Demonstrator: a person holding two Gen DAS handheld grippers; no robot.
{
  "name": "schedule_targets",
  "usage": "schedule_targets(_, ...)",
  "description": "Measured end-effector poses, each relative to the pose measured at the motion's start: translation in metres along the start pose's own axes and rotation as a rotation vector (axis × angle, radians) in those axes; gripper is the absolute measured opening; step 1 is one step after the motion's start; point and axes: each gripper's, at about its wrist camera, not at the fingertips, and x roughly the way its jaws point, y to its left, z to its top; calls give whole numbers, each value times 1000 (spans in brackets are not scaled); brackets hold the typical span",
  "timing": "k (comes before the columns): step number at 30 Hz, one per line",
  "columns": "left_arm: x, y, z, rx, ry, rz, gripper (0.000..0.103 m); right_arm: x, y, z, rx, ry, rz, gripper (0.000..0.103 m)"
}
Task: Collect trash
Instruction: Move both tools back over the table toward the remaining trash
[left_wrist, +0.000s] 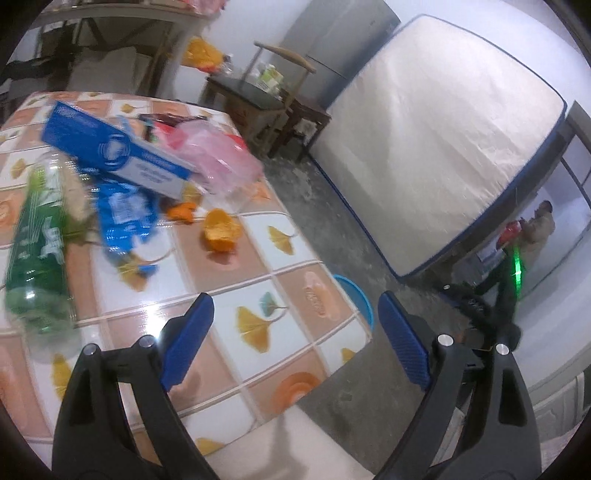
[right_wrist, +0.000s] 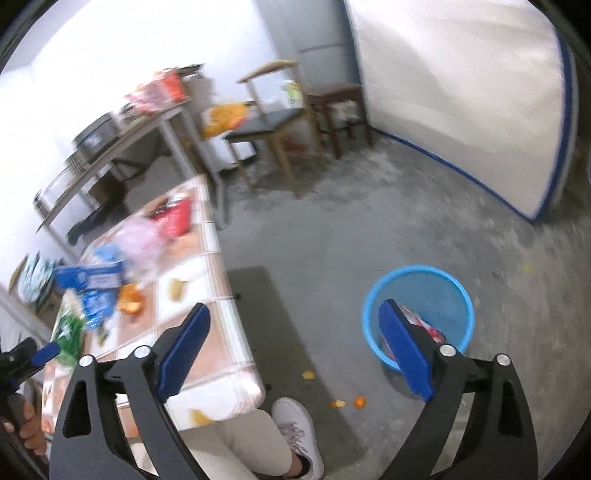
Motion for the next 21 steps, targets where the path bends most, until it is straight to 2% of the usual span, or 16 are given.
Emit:
schedule_targets(6, -32, 28, -7, -46, -63, 51, 87, 0, 78, -3, -140, 35, 63, 96)
schedule_targets(10, -51, 44, -9, -66, -110, 87, 87, 4, 116, -14, -211, 71, 86, 96)
schedule_targets(21, -84, 91, -16, -128, -171, 173, 87, 22, 195, -41, -370, 118, 47, 96)
